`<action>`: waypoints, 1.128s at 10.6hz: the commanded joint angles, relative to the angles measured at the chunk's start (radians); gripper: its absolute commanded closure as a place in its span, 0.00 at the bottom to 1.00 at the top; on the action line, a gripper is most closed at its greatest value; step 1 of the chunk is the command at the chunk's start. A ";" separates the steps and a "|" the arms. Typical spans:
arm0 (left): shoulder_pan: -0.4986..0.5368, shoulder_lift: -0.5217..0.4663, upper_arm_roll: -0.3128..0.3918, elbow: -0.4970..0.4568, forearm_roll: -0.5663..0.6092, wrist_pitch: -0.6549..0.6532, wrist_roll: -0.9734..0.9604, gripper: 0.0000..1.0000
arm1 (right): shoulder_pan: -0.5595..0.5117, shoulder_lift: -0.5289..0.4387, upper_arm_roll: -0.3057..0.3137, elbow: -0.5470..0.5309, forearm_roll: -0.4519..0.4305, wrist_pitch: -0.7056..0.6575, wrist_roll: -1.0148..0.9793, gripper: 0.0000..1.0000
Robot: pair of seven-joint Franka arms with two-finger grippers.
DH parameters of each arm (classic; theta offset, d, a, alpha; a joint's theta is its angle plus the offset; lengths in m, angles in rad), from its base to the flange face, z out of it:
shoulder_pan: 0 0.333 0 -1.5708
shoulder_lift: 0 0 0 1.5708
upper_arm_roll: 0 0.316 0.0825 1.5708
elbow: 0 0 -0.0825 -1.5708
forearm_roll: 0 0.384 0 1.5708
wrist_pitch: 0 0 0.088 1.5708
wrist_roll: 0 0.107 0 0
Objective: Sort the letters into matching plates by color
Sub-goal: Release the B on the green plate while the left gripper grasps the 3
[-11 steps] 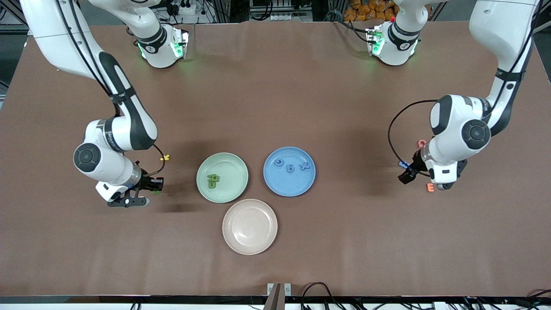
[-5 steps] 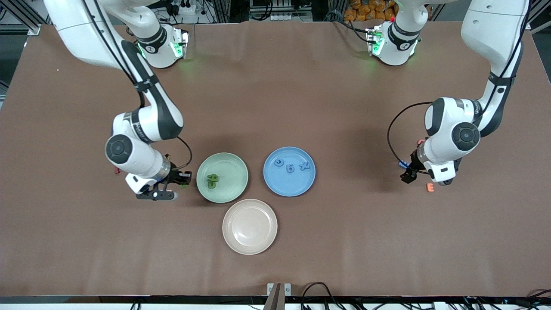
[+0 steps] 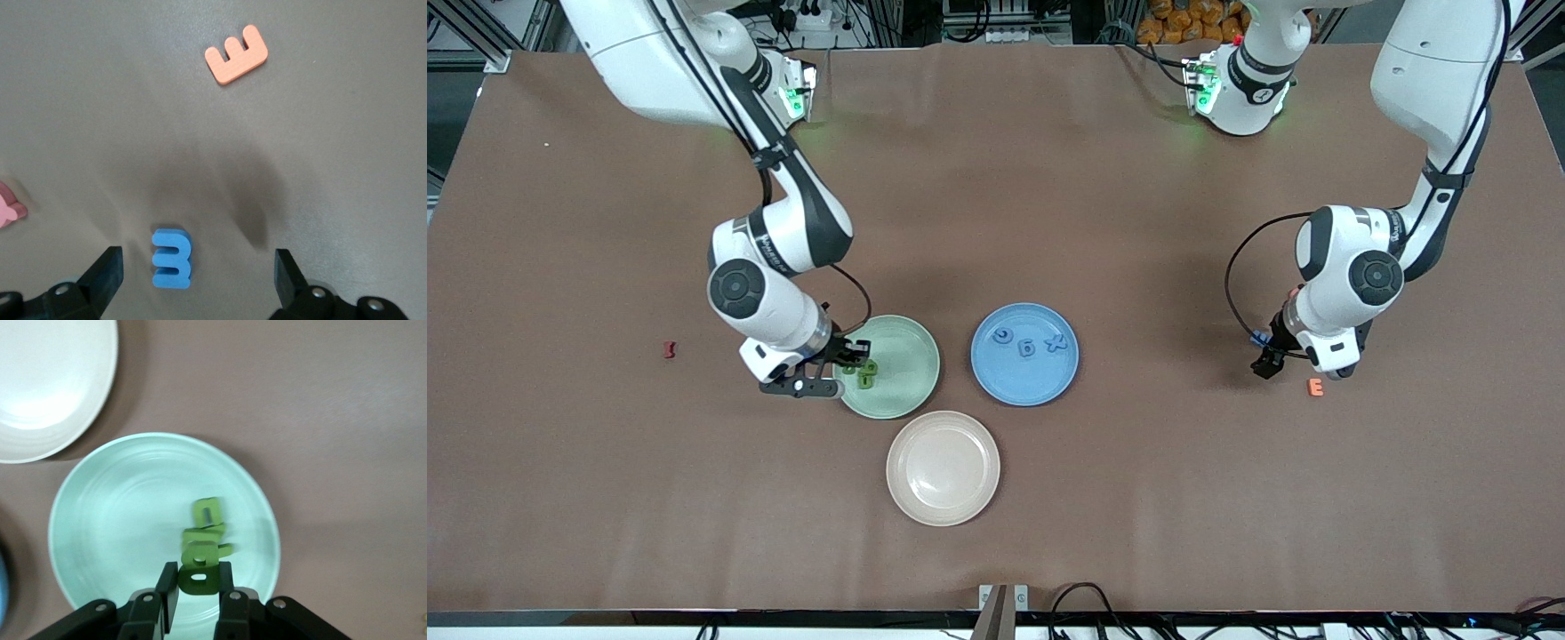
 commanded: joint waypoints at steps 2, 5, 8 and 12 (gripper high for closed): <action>-0.009 0.007 0.010 -0.016 0.028 0.041 -0.024 0.00 | 0.071 0.049 -0.006 0.047 0.008 -0.004 0.099 0.76; -0.010 0.024 0.008 -0.021 0.028 0.073 -0.024 0.00 | 0.077 0.053 -0.007 0.069 0.005 -0.005 0.133 0.00; -0.010 0.024 0.008 -0.033 0.028 0.090 -0.024 0.00 | 0.051 0.041 -0.012 0.073 -0.002 -0.014 0.047 0.00; -0.010 0.019 0.008 -0.055 0.026 0.115 -0.027 0.69 | -0.005 0.033 -0.033 0.073 -0.007 -0.014 -0.112 0.00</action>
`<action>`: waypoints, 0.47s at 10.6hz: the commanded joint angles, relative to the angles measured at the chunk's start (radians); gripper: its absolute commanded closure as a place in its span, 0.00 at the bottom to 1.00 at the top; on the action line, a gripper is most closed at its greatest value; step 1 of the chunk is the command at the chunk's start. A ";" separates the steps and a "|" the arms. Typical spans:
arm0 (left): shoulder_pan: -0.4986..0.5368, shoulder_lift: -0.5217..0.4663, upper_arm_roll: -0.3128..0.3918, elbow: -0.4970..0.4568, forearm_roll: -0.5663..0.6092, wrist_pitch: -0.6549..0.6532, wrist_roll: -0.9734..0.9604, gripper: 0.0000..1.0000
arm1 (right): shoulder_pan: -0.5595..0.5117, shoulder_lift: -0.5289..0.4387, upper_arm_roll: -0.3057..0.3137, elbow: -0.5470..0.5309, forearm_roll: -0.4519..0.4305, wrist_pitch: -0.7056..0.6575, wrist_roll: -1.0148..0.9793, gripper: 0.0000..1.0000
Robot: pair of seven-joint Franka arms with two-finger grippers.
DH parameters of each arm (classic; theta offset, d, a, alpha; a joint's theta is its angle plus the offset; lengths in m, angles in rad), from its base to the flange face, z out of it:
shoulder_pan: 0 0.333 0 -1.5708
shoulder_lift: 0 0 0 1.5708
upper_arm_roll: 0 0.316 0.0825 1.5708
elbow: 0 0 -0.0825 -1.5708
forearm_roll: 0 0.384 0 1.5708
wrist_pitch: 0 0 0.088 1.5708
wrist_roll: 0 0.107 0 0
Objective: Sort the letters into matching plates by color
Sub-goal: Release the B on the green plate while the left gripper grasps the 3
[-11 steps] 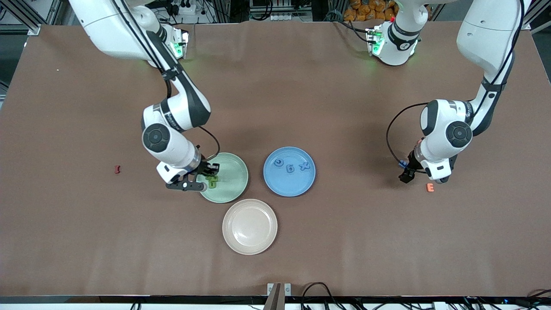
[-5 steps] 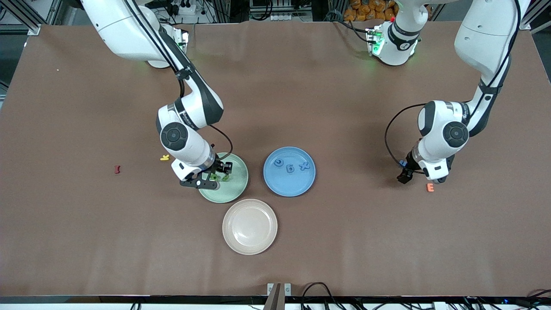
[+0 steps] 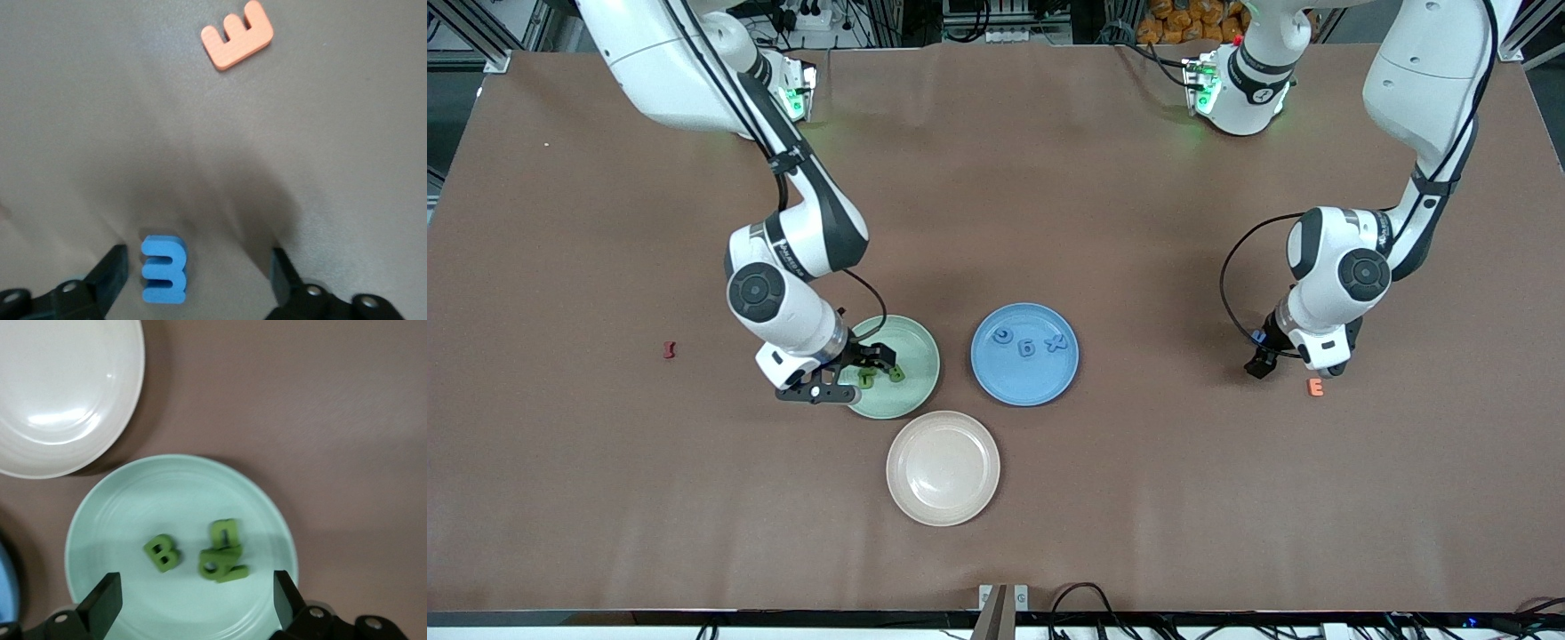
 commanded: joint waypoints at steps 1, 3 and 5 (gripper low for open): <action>-0.009 -0.015 0.009 -0.026 0.028 0.021 -0.050 0.96 | -0.061 -0.015 -0.019 0.005 -0.008 -0.018 -0.154 0.00; -0.018 -0.018 0.009 -0.026 0.028 0.021 -0.078 1.00 | -0.113 -0.027 -0.029 0.006 -0.009 -0.044 -0.239 0.00; -0.020 -0.019 0.009 -0.024 0.028 0.021 -0.110 1.00 | -0.170 -0.038 -0.043 0.006 -0.009 -0.059 -0.329 0.00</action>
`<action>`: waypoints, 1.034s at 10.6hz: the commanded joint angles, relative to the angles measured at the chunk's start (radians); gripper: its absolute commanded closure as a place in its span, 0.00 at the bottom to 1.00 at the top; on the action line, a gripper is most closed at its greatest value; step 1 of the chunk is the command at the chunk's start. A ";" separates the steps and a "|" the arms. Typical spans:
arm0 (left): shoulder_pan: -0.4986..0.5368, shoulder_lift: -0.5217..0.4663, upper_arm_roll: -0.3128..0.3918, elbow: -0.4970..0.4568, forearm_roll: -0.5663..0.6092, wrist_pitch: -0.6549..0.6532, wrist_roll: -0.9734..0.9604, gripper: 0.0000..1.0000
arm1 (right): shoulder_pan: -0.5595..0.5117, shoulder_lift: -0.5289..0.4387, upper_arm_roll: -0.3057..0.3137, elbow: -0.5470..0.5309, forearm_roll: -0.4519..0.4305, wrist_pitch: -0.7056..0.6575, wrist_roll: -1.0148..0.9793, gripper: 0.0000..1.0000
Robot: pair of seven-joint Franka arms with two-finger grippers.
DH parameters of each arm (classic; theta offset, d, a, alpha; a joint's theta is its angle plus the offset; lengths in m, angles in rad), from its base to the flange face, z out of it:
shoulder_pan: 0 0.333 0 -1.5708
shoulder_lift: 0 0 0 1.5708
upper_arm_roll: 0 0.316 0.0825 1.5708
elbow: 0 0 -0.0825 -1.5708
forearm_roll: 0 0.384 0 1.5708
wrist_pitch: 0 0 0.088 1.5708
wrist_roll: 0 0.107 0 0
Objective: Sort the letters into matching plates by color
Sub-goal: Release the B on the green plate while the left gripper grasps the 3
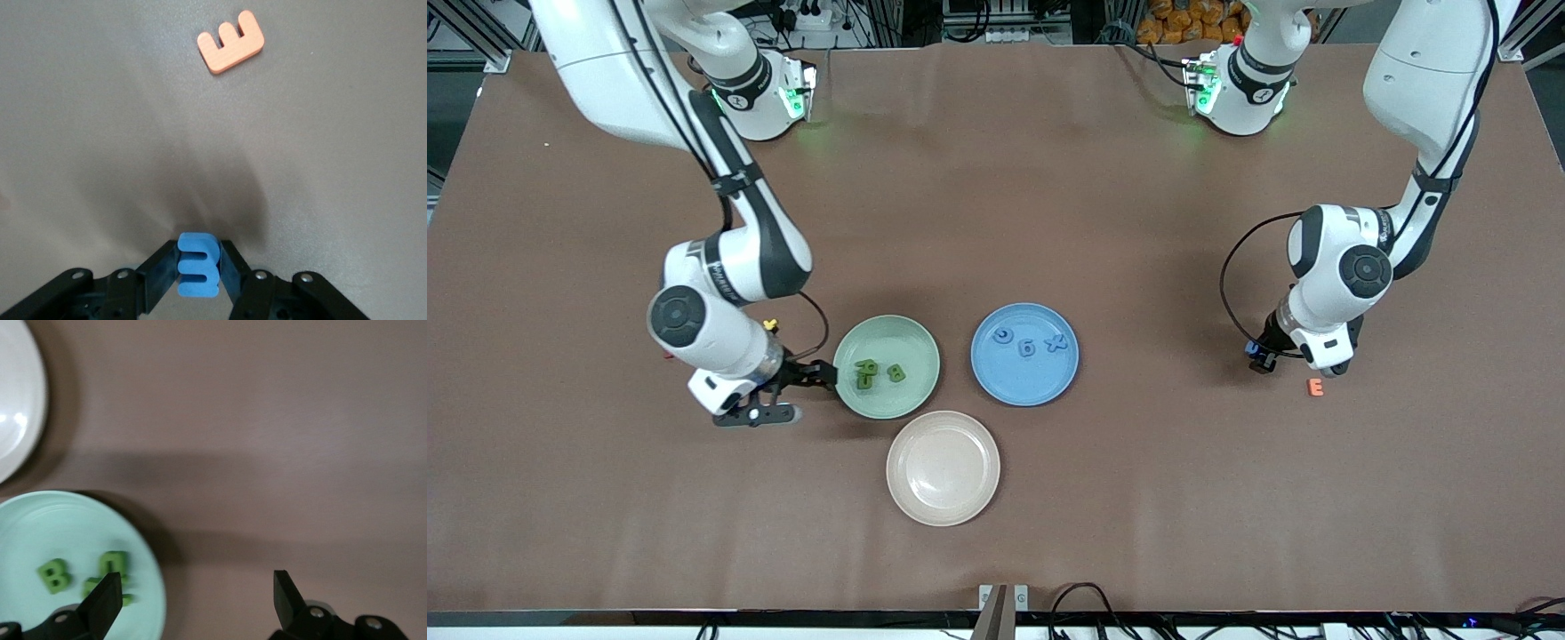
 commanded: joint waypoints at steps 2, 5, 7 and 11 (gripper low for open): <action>-0.015 -0.016 0.009 -0.011 0.028 0.016 -0.094 1.00 | -0.110 -0.047 -0.005 -0.003 -0.008 -0.042 -0.142 0.00; -0.050 -0.014 0.007 0.041 0.028 -0.004 -0.096 1.00 | -0.170 -0.079 -0.036 -0.003 -0.010 -0.099 -0.240 0.00; -0.073 -0.014 0.004 0.087 0.028 -0.042 -0.096 1.00 | -0.204 -0.093 -0.036 -0.005 -0.011 -0.117 -0.253 0.00; -0.194 0.009 -0.001 0.177 0.023 -0.102 -0.098 1.00 | -0.248 -0.116 -0.042 -0.006 -0.056 -0.117 -0.253 0.00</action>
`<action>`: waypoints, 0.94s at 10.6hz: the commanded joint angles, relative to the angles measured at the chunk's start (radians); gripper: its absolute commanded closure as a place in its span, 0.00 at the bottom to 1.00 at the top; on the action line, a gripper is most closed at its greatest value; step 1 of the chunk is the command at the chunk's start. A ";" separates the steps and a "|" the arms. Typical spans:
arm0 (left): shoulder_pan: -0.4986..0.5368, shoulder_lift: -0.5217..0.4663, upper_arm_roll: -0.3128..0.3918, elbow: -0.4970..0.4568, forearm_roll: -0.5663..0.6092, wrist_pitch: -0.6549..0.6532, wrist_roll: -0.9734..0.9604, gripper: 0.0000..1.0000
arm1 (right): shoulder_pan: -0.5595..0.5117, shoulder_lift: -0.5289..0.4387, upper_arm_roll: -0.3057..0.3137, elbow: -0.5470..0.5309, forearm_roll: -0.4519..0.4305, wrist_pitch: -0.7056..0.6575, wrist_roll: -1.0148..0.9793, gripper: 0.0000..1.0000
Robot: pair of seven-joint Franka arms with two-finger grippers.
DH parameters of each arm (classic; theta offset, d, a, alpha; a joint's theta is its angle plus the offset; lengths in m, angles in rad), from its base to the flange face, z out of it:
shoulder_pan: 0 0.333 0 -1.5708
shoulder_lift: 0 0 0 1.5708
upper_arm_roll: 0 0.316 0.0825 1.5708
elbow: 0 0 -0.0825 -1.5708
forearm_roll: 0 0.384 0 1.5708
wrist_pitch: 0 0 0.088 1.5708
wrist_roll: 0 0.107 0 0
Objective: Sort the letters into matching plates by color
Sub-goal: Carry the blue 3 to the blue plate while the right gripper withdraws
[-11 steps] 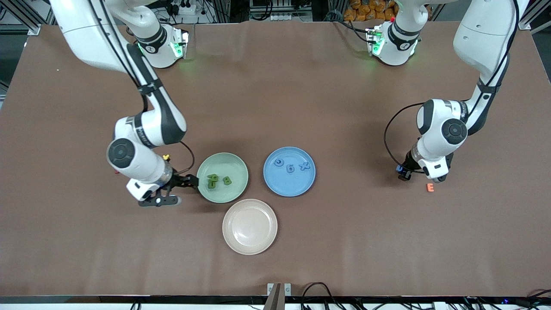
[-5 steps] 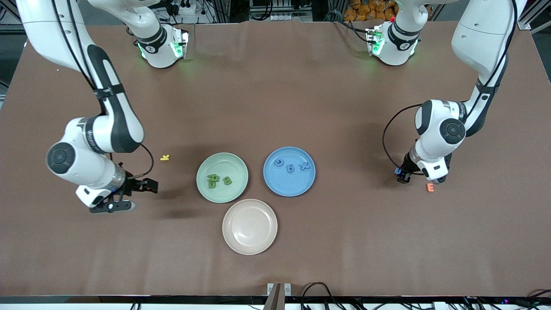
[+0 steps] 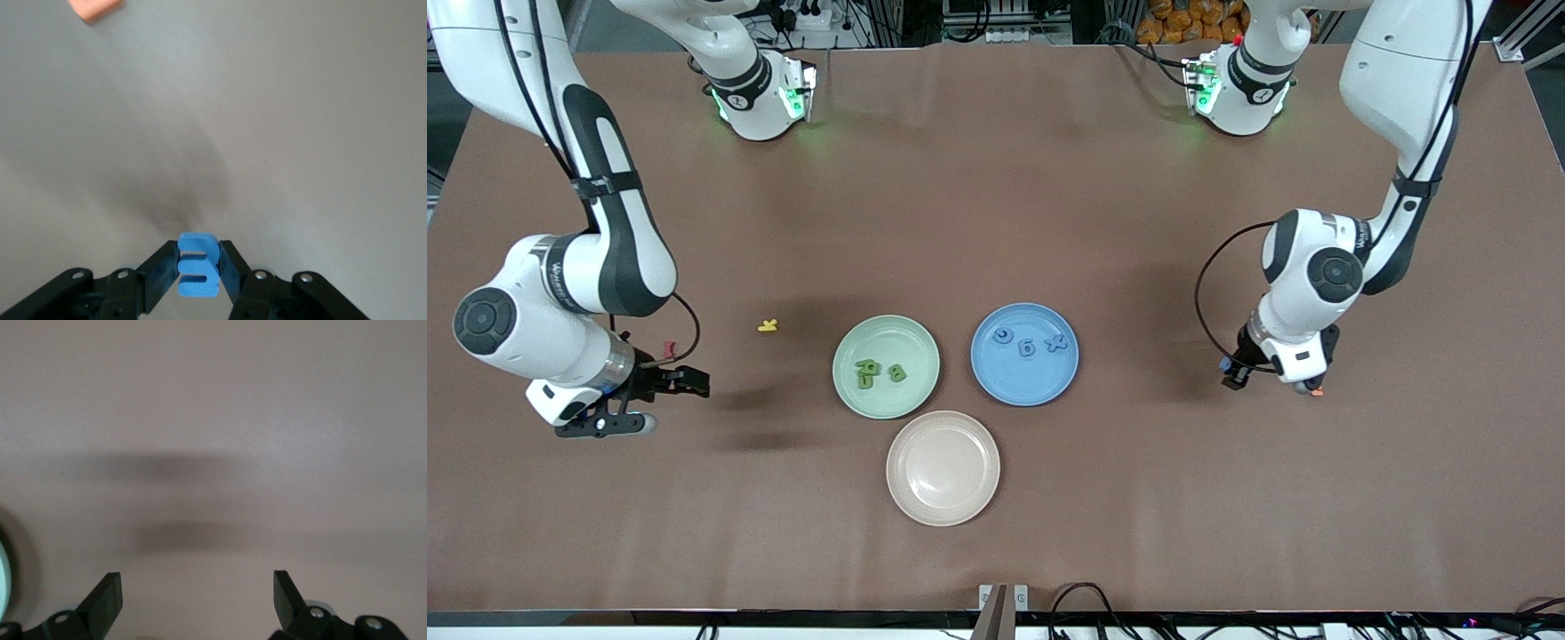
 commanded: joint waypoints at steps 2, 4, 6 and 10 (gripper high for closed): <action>-0.144 0.026 0.006 0.087 0.016 -0.040 -0.073 1.00 | -0.036 -0.058 0.004 -0.010 -0.031 -0.047 -0.004 0.00; -0.213 0.033 0.003 0.124 0.015 -0.040 -0.090 1.00 | -0.065 -0.092 0.004 -0.009 -0.046 -0.084 -0.009 0.00; -0.296 0.036 0.003 0.167 0.013 -0.040 -0.154 1.00 | -0.082 -0.132 0.004 -0.009 -0.066 -0.133 -0.006 0.00; -0.428 0.102 0.003 0.299 0.012 -0.040 -0.280 1.00 | -0.092 -0.205 -0.004 0.020 -0.066 -0.278 0.008 0.00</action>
